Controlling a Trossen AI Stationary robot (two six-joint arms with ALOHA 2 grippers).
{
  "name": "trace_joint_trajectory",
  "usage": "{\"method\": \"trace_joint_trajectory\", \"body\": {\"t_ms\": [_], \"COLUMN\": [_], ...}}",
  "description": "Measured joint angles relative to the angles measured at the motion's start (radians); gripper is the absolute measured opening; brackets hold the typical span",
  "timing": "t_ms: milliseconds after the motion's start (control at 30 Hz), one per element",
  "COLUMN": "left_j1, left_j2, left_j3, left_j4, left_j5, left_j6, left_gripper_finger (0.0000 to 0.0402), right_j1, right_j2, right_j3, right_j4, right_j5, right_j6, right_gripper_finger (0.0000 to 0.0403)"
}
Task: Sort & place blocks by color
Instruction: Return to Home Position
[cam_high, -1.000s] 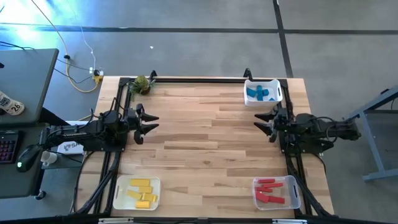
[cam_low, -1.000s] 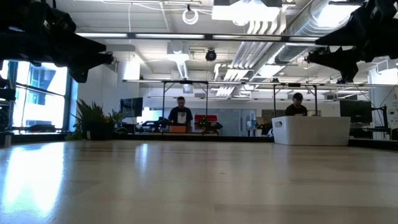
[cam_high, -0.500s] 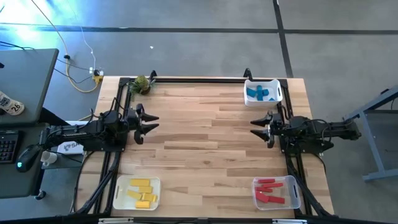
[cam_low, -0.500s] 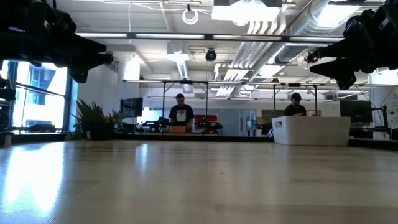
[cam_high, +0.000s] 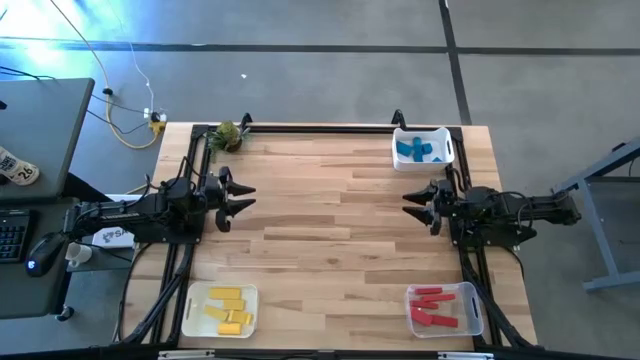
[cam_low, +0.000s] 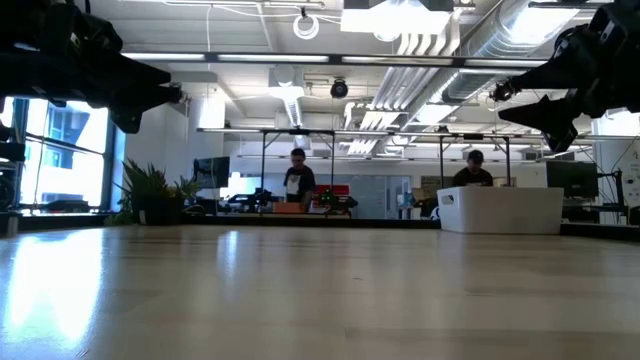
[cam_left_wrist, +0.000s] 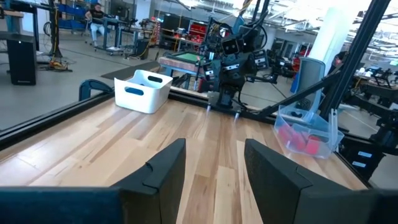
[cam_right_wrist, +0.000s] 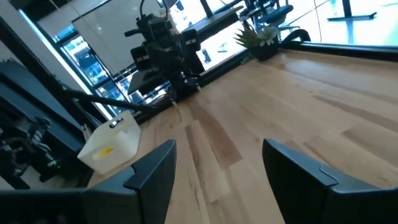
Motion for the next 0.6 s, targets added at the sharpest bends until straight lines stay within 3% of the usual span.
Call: {"method": "trace_joint_trajectory", "body": {"t_ms": [600], "left_j1": [0.000], "left_j2": [0.000], "left_j3": [0.000], "left_j4": [0.000], "left_j5": [0.000], "left_j6": [0.000], "left_gripper_finger": [0.0154], "right_j1": [0.000], "right_j2": [0.000], "right_j3": [0.000], "right_j4": [-0.001], "right_j5": [0.000], "right_j6": [0.013], "right_gripper_finger": [0.0224]}}
